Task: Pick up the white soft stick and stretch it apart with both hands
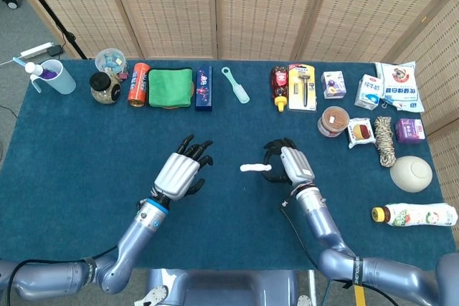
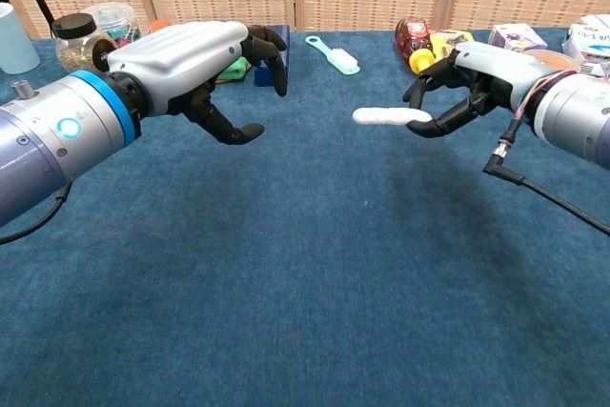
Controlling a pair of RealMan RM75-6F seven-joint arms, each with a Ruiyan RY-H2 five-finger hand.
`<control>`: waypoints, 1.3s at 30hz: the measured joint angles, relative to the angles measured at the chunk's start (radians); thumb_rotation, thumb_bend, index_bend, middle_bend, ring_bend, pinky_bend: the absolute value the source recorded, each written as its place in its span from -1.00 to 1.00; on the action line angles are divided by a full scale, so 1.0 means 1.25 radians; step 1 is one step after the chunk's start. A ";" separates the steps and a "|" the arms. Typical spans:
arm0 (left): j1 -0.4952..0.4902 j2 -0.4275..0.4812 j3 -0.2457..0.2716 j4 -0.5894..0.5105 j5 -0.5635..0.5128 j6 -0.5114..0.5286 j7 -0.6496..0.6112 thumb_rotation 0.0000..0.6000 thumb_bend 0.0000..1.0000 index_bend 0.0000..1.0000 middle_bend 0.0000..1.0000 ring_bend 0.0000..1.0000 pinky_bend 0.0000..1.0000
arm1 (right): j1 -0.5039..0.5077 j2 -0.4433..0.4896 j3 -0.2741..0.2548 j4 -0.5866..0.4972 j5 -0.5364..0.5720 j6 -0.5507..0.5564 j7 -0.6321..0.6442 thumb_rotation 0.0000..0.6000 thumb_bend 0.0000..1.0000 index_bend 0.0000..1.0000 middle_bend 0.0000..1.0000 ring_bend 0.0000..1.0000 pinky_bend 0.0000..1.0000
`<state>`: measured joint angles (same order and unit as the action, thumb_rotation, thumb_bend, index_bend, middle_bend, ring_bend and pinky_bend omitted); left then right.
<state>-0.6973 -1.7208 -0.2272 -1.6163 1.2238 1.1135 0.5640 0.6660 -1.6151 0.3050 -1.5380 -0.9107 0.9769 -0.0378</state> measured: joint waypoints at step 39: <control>-0.054 -0.153 -0.007 0.141 0.006 0.028 -0.033 1.00 -0.39 -0.14 -0.68 -0.57 -0.90 | 0.031 -0.048 0.012 -0.019 0.010 -0.048 0.041 1.00 -0.28 0.20 -0.45 -0.71 -1.00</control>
<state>-0.7649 -1.9123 -0.2355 -1.4395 1.2308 1.1488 0.5229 0.7043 -1.6747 0.3196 -1.5616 -0.8981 0.9168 0.0132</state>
